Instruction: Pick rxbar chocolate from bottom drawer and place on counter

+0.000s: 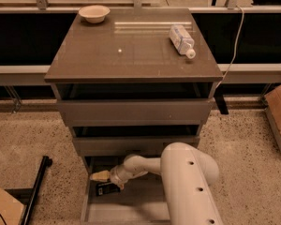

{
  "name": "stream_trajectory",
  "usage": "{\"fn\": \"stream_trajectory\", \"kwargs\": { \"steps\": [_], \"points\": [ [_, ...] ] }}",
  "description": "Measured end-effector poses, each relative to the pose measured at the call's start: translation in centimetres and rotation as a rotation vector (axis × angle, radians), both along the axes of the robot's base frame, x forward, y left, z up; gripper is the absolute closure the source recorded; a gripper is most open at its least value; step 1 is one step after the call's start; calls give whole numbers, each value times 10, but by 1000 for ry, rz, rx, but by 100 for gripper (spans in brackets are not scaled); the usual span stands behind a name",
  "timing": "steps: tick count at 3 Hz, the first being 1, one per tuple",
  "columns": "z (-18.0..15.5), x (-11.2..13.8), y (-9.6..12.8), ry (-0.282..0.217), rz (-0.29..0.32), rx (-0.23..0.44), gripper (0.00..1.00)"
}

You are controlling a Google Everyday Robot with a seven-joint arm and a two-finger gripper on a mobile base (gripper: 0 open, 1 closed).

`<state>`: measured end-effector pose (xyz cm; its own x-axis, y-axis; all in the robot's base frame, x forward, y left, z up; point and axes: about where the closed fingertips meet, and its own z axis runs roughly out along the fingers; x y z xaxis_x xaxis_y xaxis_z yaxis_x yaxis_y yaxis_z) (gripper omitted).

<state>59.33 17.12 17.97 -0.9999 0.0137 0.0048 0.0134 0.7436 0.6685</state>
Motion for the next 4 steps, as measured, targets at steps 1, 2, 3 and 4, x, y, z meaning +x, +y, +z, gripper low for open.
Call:
{"fn": "stream_trajectory", "kwargs": {
  "steps": [1,2,3,4],
  "points": [
    [-12,5,-3,10,-14,10,0],
    [-25,9,-3,29,-25,18,0],
    [-30,9,-2,46,-31,24,0],
    [-30,9,-2,46,-31,24,0]
  ]
}}
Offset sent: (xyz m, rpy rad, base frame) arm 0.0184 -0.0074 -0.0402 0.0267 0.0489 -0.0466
